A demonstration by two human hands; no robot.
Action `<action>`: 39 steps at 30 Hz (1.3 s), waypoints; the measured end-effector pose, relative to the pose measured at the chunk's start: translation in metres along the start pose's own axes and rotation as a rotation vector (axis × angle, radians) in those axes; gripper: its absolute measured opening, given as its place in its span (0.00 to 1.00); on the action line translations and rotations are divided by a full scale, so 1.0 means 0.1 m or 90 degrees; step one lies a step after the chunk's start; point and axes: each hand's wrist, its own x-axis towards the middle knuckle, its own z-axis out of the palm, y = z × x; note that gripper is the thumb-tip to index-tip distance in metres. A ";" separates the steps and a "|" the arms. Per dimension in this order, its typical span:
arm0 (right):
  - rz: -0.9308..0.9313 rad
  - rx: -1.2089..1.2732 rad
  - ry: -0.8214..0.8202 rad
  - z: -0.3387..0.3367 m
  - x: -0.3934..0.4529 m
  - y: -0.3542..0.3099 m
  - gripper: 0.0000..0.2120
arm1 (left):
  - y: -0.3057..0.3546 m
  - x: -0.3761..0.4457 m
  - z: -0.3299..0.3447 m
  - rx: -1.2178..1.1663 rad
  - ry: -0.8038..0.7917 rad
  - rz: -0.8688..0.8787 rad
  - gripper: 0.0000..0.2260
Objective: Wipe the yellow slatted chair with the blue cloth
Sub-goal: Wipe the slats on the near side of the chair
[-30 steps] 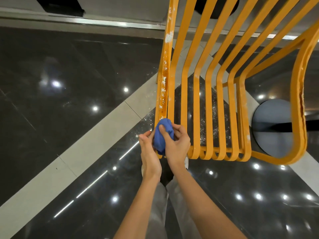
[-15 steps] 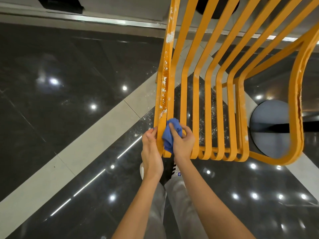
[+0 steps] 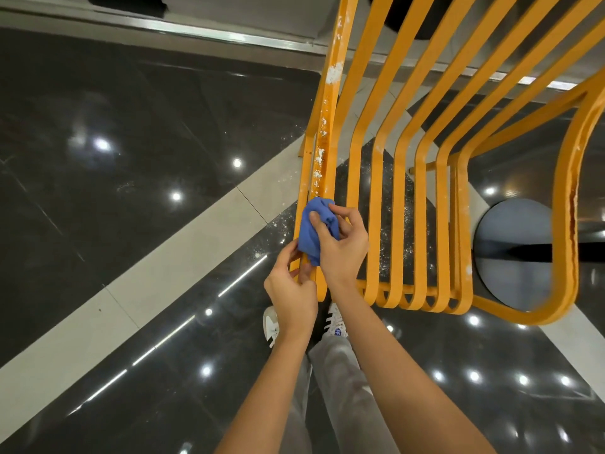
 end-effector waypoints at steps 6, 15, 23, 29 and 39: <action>-0.047 -0.046 -0.038 0.04 0.00 -0.04 0.14 | -0.01 0.01 0.00 -0.032 0.028 -0.022 0.19; 0.034 -0.008 -0.017 -0.10 -0.07 0.05 0.12 | -0.03 0.01 0.00 -0.047 0.018 -0.011 0.19; -0.013 0.001 0.034 0.13 0.38 -0.10 0.08 | -0.08 -0.02 0.01 -0.045 0.003 -0.033 0.19; -0.048 -0.062 -0.012 0.09 0.11 0.05 0.13 | -0.13 -0.02 0.03 -0.003 0.025 -0.012 0.20; 0.053 0.007 -0.080 -0.14 0.24 0.04 0.08 | -0.05 0.06 -0.07 0.007 -0.029 -0.011 0.18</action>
